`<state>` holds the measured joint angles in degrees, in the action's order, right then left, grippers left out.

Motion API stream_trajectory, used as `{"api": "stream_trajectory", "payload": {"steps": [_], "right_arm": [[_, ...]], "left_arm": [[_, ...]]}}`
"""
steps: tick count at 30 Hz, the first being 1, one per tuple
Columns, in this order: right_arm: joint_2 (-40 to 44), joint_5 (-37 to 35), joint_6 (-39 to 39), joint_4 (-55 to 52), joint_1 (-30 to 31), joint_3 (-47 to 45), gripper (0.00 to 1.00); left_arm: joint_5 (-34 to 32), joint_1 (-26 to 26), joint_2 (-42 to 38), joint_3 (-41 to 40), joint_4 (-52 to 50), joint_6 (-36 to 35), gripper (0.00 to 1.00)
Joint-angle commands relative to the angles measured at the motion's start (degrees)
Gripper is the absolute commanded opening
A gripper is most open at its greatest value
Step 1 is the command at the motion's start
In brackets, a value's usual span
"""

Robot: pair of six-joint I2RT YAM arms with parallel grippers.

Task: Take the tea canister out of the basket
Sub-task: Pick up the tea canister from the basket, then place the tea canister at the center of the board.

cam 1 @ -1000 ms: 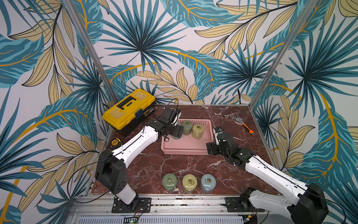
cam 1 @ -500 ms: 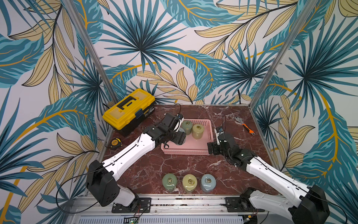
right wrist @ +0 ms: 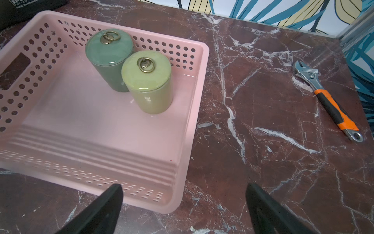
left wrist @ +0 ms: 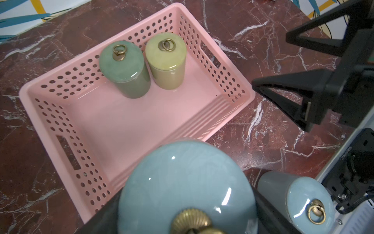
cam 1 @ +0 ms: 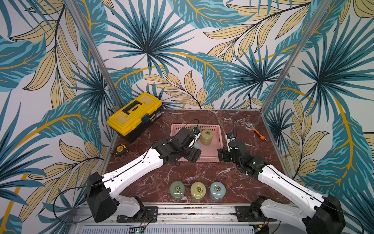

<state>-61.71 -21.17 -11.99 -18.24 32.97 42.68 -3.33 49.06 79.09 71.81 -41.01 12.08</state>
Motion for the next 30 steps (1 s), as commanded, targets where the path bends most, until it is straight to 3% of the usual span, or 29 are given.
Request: {"api": "stream_trajectory", "payload": {"steps": [1, 16, 30], "right_arm": [[1.1, -1.2, -0.9, 0.8, -0.3, -1.3, 0.99], [2.1, -1.9, -1.1, 0.9, -0.4, -1.8, 0.99], [2.0, -1.8, -1.3, 1.0, -0.6, -2.0, 0.99]], "left_arm": [[-2.5, 1.9, -2.5, -1.5, 3.2, 1.4, 0.46], [-4.9, 8.9, -2.2, -5.7, 6.5, 5.4, 0.45], [-5.4, 11.5, 1.1, -10.4, 11.9, 8.3, 0.45]]}}
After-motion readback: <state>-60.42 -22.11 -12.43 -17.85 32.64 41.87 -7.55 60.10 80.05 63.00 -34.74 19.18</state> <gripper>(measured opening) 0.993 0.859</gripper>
